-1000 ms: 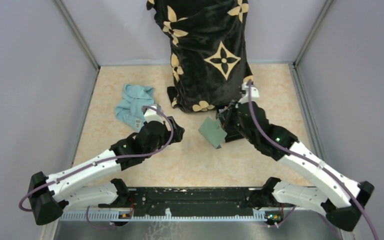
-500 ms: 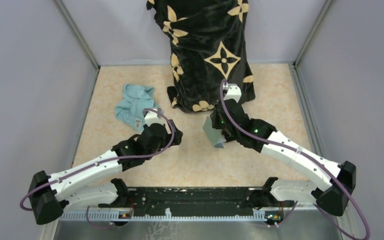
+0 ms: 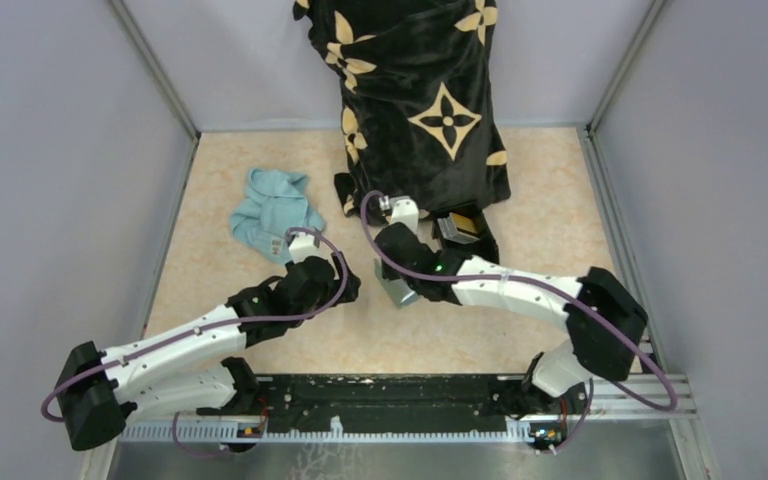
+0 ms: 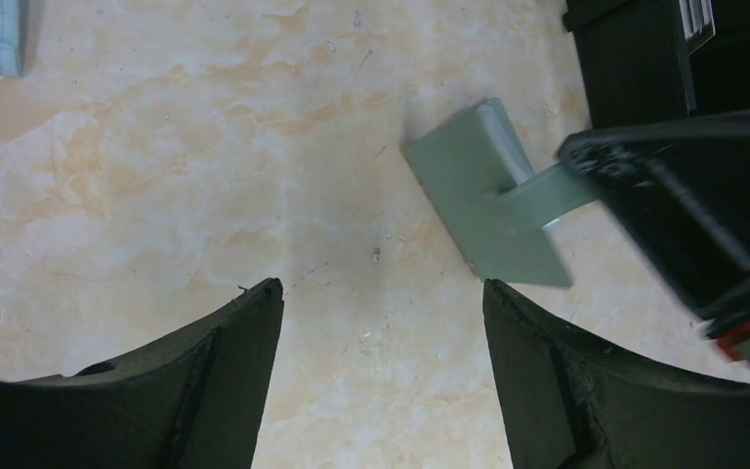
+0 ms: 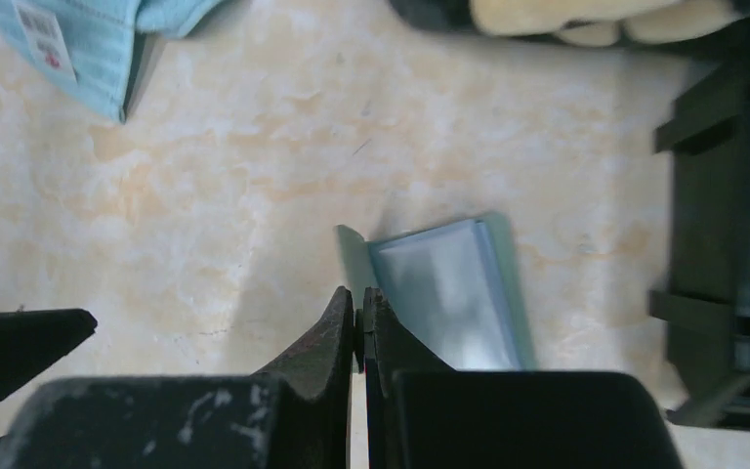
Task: Put the credit cards into the card holder
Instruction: Place the card holder at the center of the board.
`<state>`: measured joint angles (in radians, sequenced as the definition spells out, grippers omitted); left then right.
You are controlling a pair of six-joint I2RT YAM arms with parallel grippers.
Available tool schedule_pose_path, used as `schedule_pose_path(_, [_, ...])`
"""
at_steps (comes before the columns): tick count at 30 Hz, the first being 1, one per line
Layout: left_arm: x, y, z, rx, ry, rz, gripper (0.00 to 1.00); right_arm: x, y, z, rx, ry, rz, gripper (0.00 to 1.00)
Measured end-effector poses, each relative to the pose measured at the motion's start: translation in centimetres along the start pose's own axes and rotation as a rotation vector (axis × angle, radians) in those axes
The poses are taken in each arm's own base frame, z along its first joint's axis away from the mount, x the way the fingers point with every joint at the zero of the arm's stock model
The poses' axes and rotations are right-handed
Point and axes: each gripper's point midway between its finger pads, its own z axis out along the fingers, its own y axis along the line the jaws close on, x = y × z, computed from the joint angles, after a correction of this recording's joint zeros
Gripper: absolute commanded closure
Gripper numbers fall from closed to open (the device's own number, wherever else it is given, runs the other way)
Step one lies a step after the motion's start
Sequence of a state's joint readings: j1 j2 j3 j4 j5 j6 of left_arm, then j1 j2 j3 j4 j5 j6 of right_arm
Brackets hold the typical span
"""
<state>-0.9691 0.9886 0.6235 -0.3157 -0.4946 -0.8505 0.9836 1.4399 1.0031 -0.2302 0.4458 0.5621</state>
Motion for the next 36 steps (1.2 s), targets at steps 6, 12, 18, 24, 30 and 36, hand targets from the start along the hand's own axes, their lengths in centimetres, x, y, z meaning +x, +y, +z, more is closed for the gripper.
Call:
schedule_pose_path(6, [0.4, 1.5, -0.8, -0.063, 0.021, -0.030, 0.21, 4.3, 3.5, 2.1, -0.052, 0.047, -0.044, 1.00])
schedule_pose_path(12, [-0.3, 2.4, -1.8, -0.110, 0.007, -0.071, 0.20, 5.9, 6.1, 2.6, -0.104, 0.047, -0.038, 0.94])
schedule_pose_path(18, [0.0, 2.9, -1.7, -0.148, 0.016, -0.082, 0.20, 6.5, 7.7, 2.4, -0.157, 0.057, -0.010, 0.68])
schedule_pose_path(24, [0.3, 3.1, -1.2, -0.175, 0.016, -0.103, 0.20, 6.8, 8.4, 2.5, -0.194, 0.059, 0.022, 0.63])
schedule_pose_path(30, [-0.3, 2.9, -1.0, -0.179, -0.018, -0.142, 0.20, 9.6, 7.4, 3.1, -0.195, 0.106, 0.032, 0.63])
schedule_pose_path(36, [-3.3, 1.5, -0.7, -0.176, -0.111, -0.159, 0.20, 13.1, 5.6, 3.0, -0.190, 0.162, 0.033, 0.63])
